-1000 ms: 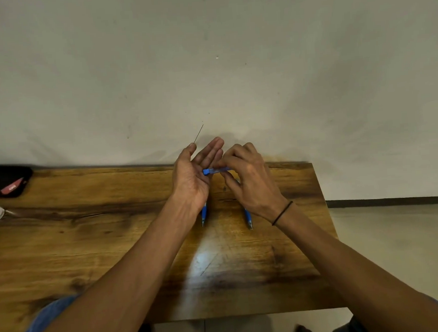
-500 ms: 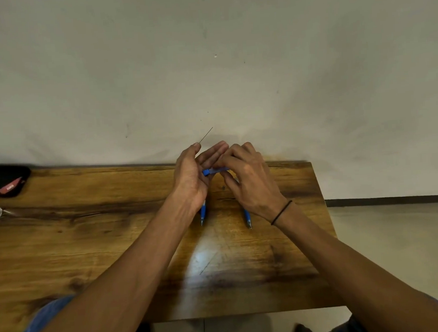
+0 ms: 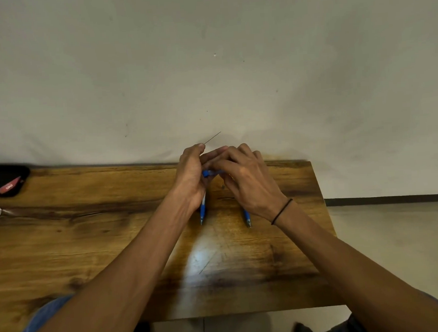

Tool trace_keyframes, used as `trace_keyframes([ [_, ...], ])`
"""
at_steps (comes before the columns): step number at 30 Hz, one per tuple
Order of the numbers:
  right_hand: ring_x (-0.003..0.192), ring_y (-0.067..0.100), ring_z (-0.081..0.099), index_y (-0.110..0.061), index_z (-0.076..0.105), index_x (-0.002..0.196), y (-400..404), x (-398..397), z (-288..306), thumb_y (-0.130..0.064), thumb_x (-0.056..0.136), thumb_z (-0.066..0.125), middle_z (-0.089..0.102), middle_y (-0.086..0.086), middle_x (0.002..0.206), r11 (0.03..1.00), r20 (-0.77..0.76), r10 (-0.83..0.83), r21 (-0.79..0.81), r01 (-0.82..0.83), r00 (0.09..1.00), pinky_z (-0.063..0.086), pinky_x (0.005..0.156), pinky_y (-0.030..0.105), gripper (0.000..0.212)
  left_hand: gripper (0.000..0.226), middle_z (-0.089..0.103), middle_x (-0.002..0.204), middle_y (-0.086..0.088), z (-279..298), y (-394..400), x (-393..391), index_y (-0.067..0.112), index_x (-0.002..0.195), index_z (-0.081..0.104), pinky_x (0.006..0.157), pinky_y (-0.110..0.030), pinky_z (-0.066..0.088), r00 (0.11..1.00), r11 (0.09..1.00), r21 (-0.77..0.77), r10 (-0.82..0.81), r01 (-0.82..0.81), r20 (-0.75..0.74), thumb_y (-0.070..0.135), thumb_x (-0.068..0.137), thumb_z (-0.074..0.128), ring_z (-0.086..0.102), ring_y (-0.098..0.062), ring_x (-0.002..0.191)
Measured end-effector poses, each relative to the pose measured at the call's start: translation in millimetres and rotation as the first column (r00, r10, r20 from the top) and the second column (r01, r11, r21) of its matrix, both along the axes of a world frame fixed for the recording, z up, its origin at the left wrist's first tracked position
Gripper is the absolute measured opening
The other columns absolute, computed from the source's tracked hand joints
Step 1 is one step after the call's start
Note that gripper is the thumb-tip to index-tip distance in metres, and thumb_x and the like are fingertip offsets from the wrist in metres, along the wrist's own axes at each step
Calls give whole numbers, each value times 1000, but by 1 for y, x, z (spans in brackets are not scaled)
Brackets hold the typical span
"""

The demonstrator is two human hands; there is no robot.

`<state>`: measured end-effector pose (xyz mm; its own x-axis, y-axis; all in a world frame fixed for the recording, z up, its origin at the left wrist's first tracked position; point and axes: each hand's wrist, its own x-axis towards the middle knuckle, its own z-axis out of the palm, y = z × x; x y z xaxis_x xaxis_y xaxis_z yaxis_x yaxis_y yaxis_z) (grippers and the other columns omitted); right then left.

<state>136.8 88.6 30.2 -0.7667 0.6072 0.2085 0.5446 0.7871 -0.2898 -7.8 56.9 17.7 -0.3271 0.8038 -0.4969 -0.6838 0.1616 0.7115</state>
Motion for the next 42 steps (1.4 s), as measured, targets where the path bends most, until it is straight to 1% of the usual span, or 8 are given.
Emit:
trace_keyframes([
  [6, 112, 25, 50, -29, 62, 139, 1, -1, -2, -13, 103, 52, 59, 3, 134, 1000, 66, 17, 22, -19, 998, 43, 88, 45, 41, 5, 82, 105, -14, -1, 1, -3, 23, 116, 48, 99, -49, 59, 1000, 1000, -18, -17, 17, 16, 24, 112, 45, 80, -27, 93],
  [11, 107, 26, 52, -30, 63, 138, 2, 0, -8, -13, 104, 54, 61, 7, 127, 998, 46, 40, 50, -42, 998, 43, 83, 44, 38, 19, 81, 109, -17, -2, 2, -5, 19, 132, 41, 107, -50, 55, 998, 1000, -9, -22, 23, 51, 22, 113, 43, 81, -27, 89],
  [17, 113, 24, 54, -30, 61, 138, 3, -1, -14, -17, 104, 51, 61, 4, 128, 993, 77, 61, 99, -68, 995, 46, 84, 45, 38, 42, 79, 117, -19, 0, 2, -4, 9, 152, 37, 110, -48, 54, 997, 999, -32, -39, 41, 72, 23, 113, 41, 73, -35, 119],
  [19, 111, 24, 55, -28, 64, 135, 2, -1, -14, -19, 103, 52, 62, 4, 125, 992, 67, 58, 110, -65, 996, 47, 82, 44, 35, 46, 78, 120, -18, 2, 1, -4, 6, 155, 38, 106, -44, 57, 994, 998, -44, -48, 53, 102, 25, 114, 40, 74, -32, 117],
  [22, 104, 26, 56, -26, 68, 132, 1, -1, -15, -19, 104, 56, 64, 5, 117, 992, 40, 37, 115, -41, 999, 46, 78, 44, 31, 49, 75, 126, -21, 7, 0, -4, 3, 158, 37, 82, -34, 66, 981, 999, -31, -34, 41, 193, 25, 114, 39, 75, -29, 114],
  [25, 99, 28, 57, -22, 70, 130, 0, -1, -14, -19, 104, 59, 65, 8, 117, 997, -12, -1, 74, 2, 1000, 47, 77, 47, 28, 48, 72, 130, -24, 10, -1, -4, -1, 155, 40, 74, -31, 66, 961, 1000, -6, -11, 13, 278, 24, 114, 40, 74, -30, 116],
  [35, 99, 28, 57, -20, 71, 128, -2, -1, -15, -22, 103, 57, 66, 8, 116, 999, -46, -17, 46, 20, 999, 46, 76, 46, 29, 48, 69, 135, -25, 10, -1, -5, 1, 156, 39, 84, -35, 67, 953, 1000, 28, -15, 7, 302, 23, 113, 43, 71, -31, 124],
  [42, 99, 27, 56, -20, 72, 125, -2, -3, -19, -22, 102, 61, 67, 6, 116, 999, -103, -46, 8, 47, 994, 46, 75, 46, 25, 47, 71, 133, -23, 11, -2, -5, -4, 149, 47, 73, -30, 65, 958, 999, 27, -33, 26, 286, 25, 113, 43, 73, -28, 117],
])
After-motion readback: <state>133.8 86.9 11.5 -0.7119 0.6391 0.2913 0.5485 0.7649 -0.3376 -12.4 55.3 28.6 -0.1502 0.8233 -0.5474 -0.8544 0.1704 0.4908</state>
